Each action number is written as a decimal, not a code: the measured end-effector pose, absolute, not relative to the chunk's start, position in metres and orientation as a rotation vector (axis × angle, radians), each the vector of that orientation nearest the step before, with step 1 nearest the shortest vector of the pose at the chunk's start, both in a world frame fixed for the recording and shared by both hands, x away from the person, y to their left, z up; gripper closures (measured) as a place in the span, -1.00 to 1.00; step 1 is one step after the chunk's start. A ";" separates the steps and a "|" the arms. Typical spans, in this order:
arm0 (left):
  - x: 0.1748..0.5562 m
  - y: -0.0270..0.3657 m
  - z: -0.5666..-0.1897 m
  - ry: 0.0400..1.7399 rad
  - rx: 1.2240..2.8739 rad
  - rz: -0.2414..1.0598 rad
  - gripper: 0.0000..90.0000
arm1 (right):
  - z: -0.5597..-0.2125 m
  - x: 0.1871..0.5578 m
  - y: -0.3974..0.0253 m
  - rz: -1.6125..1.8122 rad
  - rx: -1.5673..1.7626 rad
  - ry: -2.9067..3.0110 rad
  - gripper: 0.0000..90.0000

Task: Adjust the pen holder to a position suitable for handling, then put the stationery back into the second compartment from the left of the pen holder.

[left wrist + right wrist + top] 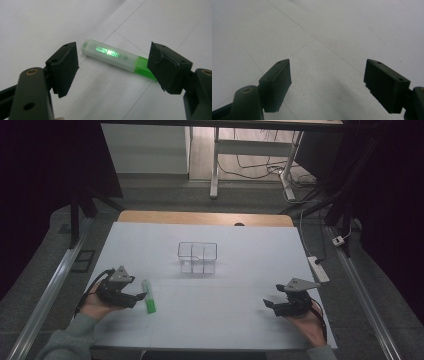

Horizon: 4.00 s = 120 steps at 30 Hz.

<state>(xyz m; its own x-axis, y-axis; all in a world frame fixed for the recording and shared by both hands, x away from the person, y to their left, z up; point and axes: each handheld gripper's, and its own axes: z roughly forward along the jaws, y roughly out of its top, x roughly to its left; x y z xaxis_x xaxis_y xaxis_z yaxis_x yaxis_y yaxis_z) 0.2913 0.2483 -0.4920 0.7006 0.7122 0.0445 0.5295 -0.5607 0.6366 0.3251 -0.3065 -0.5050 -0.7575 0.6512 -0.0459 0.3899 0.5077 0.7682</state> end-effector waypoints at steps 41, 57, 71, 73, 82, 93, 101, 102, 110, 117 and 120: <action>0.334 0.221 -0.479 0.211 2.759 0.216 -0.42 | -0.510 0.324 -0.307 1.095 0.876 2.447 -0.52; 0.344 0.210 -0.490 -0.041 2.839 0.171 -0.39 | -0.511 0.318 -0.313 1.097 0.906 2.447 -0.52; 0.345 0.195 -0.498 -0.301 2.941 0.107 -0.39 | -0.513 0.318 -0.313 1.097 0.904 2.456 -0.52; 0.345 0.193 -0.498 -0.329 2.941 0.110 -0.38 | -0.513 0.318 -0.313 1.097 0.906 2.457 -0.52; 0.346 0.189 -0.501 -0.406 2.940 0.052 -0.30 | -0.514 0.318 -0.312 1.093 0.907 2.465 -0.52; 0.347 0.179 -0.508 -0.484 2.960 -0.029 -0.18 | -0.515 0.318 -0.311 1.089 0.904 2.468 -0.52; 0.348 0.180 -0.508 -0.491 2.944 -0.034 0.04 | -0.515 0.319 -0.311 1.087 0.902 2.472 -0.52; 0.348 0.181 -0.508 -0.494 2.942 -0.033 0.04 | -0.515 0.319 -0.311 1.086 0.902 2.472 -0.52; 0.350 0.182 -0.507 -0.499 2.930 -0.028 0.17 | -0.515 0.318 -0.311 1.082 0.897 2.473 -0.52; 0.352 0.184 -0.507 -0.461 2.919 -0.036 0.48 | -0.513 0.318 -0.311 1.114 0.896 2.462 -0.51; 0.352 0.184 -0.507 -0.455 2.920 -0.030 0.48 | -0.513 0.318 -0.311 1.111 0.895 2.465 -0.51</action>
